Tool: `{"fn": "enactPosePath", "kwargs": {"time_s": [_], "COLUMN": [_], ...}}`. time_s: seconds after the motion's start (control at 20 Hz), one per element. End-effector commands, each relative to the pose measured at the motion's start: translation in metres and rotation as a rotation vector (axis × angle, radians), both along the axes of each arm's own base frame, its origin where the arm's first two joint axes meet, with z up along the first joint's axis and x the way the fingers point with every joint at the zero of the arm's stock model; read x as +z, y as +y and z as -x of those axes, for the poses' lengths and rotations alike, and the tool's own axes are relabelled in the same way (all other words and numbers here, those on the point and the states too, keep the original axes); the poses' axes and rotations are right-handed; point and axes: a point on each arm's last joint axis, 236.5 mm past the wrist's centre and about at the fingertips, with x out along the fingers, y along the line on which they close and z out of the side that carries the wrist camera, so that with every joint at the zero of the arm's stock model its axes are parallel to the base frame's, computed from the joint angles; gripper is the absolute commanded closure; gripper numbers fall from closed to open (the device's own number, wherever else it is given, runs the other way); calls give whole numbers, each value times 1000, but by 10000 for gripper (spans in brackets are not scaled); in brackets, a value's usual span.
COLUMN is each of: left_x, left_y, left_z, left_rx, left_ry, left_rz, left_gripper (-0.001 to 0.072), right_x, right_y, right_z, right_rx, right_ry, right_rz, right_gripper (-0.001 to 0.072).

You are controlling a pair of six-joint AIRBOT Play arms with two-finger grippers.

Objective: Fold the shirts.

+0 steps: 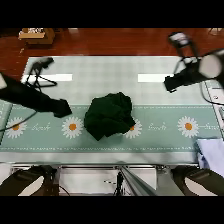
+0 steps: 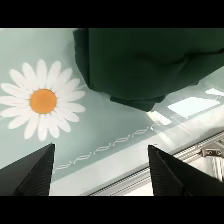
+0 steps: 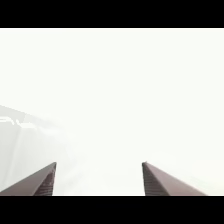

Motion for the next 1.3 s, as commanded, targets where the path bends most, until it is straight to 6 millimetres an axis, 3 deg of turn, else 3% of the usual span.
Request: {"fn": "enactPosePath", "kwargs": {"time_s": [0.0, 0.25, 0.4, 0.65, 0.8, 0.95, 1.0, 1.05, 1.1, 1.25], "left_x": [-51, -93, -102, -97, -121, -143, -146, -150, -153, -154], "left_y": [-14, -24, -29, -47, -47, -62, -69, -73, -77, -78], "left_z": [10, 11, 1, -26, -30, -26, -26, -27, -27, -26], "left_rx": [27, 133, 210, 277, 318, 332, 326, 334, 355, 358], "left_ry": [50, 57, 49, 81, 165, 271, 287, 303, 328, 345], "left_rz": [72, 143, 208, 443, 466, 527, 557, 575, 592, 606], "left_gripper": [65, 64, 71, 70, 70, 71, 152, 421, 641, 687], "right_x": [-18, -72, -94, -102, -102, -101, -100, -99, -97, -91], "right_y": [-29, -33, -23, -15, -15, -13, -11, -7, -3, 6], "right_z": [10, 35, 44, 47, 46, 45, 45, 44, 43, 35], "right_rx": [-128, -184, -180, -180, -171, -173, -173, -174, -175, -177], "right_ry": [69, 180, 215, 221, 218, 215, 214, 213, 211, 181], "right_rz": [-232, -359, -392, -428, -428, -437, -446, -463, -484, -537], "right_gripper": [105, 110, 110, 110, 110, 110, 110, 110, 110, 110]}}
